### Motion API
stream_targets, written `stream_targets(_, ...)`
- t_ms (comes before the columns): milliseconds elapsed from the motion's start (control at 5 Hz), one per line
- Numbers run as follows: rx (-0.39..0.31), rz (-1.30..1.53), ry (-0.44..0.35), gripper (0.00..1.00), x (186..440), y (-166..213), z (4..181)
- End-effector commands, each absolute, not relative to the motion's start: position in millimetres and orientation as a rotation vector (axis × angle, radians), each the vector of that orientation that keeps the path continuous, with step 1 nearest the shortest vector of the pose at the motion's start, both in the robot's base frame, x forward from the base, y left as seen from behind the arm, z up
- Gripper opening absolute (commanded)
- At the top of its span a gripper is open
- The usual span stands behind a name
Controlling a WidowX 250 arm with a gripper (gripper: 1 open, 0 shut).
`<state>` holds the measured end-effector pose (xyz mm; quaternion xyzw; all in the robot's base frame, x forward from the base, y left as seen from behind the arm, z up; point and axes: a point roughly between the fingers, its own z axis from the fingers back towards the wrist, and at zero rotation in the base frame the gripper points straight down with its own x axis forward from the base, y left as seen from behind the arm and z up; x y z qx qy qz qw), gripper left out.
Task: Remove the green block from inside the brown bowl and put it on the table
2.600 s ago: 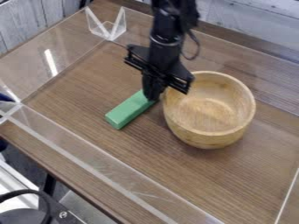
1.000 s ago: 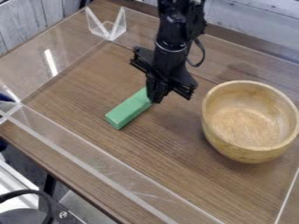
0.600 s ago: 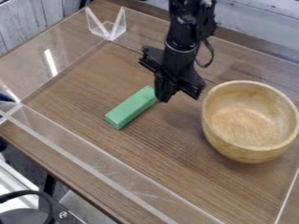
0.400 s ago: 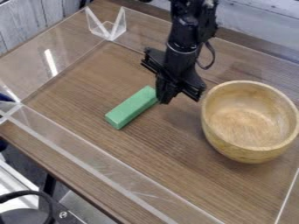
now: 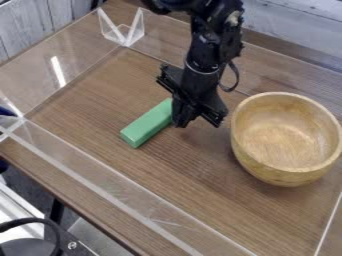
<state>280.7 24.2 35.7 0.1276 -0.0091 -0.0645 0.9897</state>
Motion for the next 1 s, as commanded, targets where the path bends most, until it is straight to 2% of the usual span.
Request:
stream_targets(0,0.292,-0.114,-0.088,0.00,287,29,46.2)
stream_targets(200,0.272,-0.105,-0.062,1.00,285,32,56.3)
stream_targets(400,0.256,-0.095,-0.038,1.00,282,35,67.1)
stream_targets(800,0.184,0.012,-0.062,1.00,283,42,82.3)
